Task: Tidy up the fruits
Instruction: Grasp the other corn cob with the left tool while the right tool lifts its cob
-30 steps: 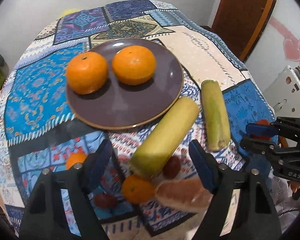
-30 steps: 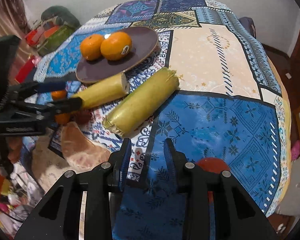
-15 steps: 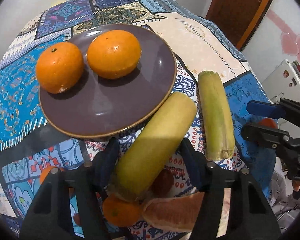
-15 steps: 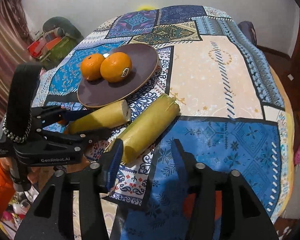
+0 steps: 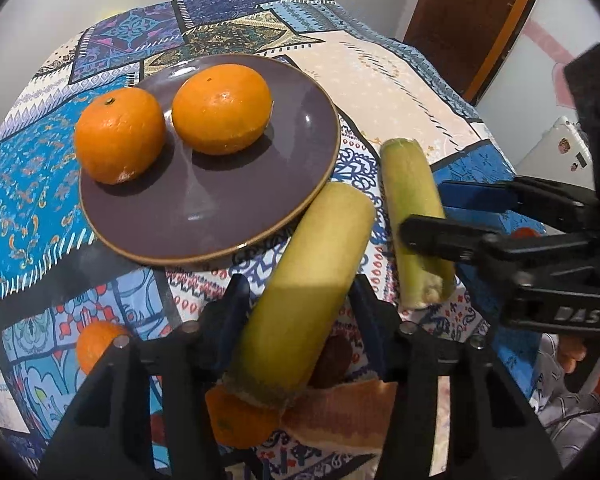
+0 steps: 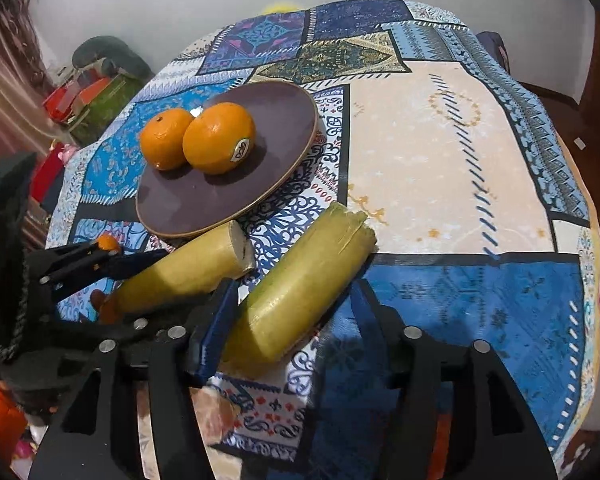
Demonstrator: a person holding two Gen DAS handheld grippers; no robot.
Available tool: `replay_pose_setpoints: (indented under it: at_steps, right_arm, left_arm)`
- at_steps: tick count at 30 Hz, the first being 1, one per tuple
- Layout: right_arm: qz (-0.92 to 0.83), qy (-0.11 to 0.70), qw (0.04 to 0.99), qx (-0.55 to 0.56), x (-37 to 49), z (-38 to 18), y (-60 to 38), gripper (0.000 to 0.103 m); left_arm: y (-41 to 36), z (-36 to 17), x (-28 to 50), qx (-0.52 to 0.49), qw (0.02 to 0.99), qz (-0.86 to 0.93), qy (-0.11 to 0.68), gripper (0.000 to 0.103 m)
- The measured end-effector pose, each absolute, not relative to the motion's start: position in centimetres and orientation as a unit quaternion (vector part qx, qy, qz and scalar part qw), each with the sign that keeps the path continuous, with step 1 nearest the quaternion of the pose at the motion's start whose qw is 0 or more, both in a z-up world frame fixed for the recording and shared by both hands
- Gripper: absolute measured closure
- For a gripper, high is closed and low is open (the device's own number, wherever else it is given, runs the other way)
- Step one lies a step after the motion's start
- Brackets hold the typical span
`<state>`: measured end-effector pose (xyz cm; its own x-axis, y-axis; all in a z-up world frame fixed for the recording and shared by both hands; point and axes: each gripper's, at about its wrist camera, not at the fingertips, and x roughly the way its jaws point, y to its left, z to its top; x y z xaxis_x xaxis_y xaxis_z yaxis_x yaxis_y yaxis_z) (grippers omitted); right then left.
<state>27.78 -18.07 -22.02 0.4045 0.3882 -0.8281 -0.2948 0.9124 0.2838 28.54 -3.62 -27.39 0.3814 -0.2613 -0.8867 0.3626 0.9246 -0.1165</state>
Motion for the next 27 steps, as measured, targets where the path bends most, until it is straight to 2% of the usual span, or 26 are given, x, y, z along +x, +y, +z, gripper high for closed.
replay_pose_setpoints:
  at_steps: [5,10,15,27]
  right_arm:
    - [0.203,0.506,0.838,0.027,27.9,-22.8,-16.8,0.041]
    - [0.218,0.507,0.834,0.026,27.9,-23.0,-17.1,0.047]
    - [0.224,0.504,0.834,0.007,27.0,-22.9,-17.6,0.060]
    - [0.247,0.508,0.825,-0.014,24.4,-22.5,-18.9,0.064]
  left_arm:
    - [-2.8,-26.8,27.7,0.033,0.831,-0.192,0.521,0.055]
    - [-2.1,-25.8,26.9,0.021,0.830,-0.196,0.522,0.060]
    - [-1.3,-24.8,25.7,0.016,0.836,-0.183,0.517,0.065]
    - [0.7,-24.0,24.3,0.012,0.838,-0.151,0.524,0.067]
